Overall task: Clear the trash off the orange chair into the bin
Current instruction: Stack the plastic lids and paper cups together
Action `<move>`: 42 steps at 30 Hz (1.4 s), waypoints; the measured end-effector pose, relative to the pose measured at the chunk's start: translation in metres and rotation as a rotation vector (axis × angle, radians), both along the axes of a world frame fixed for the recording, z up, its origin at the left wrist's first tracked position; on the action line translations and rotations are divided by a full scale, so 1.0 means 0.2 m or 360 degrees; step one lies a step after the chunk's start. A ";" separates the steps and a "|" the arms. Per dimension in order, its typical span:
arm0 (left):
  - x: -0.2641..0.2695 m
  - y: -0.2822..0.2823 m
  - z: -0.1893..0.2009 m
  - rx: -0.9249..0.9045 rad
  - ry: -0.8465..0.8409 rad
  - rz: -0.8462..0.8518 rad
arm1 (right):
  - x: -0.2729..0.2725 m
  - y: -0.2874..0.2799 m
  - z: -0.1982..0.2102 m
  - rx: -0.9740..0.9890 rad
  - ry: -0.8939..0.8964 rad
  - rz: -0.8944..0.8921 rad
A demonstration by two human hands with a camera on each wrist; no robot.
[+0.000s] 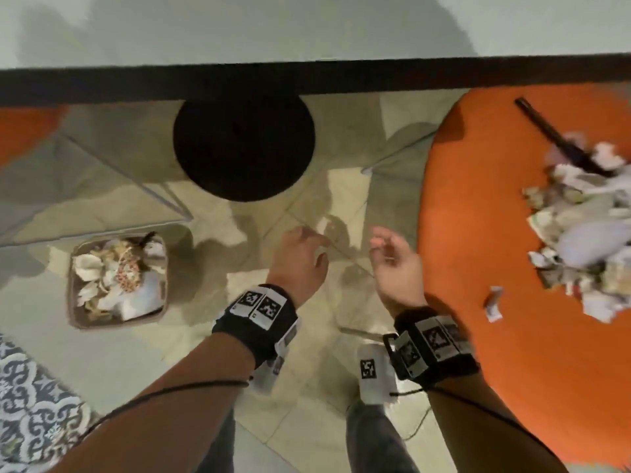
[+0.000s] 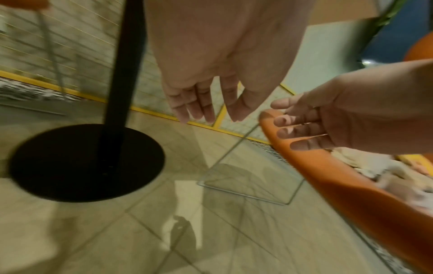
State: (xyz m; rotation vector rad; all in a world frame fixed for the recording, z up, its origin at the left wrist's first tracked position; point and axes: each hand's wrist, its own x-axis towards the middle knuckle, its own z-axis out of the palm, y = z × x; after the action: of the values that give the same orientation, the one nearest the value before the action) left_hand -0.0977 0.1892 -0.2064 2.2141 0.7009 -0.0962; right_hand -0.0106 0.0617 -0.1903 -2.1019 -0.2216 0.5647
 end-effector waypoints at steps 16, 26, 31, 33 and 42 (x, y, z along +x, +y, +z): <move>1.01 -1.17 0.17 -0.0226 -0.0029 -0.0324 | 0.54 -1.33 0.10 -0.0721 -0.0058 0.0107; 1.45 -1.45 0.11 -0.0510 0.0188 -0.0077 | 0.90 -1.60 0.03 -0.0084 0.0360 -0.1520; 1.55 -1.47 0.10 -0.0926 0.0120 0.0061 | 1.02 -1.54 0.01 0.0144 0.0612 -0.1694; 1.54 -1.48 0.12 -0.0997 0.0072 0.0239 | 1.05 -1.51 0.03 0.0275 0.0633 -0.1755; 1.35 -1.30 0.13 -0.0846 0.0121 -0.0112 | 1.04 -1.50 0.02 0.0504 0.0654 -0.1756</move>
State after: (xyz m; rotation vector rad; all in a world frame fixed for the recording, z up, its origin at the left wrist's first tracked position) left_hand 0.1718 -0.0706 -0.1807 1.7295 0.5593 -0.3613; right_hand 0.1965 -0.2390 -0.1859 -1.4464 0.9652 0.2313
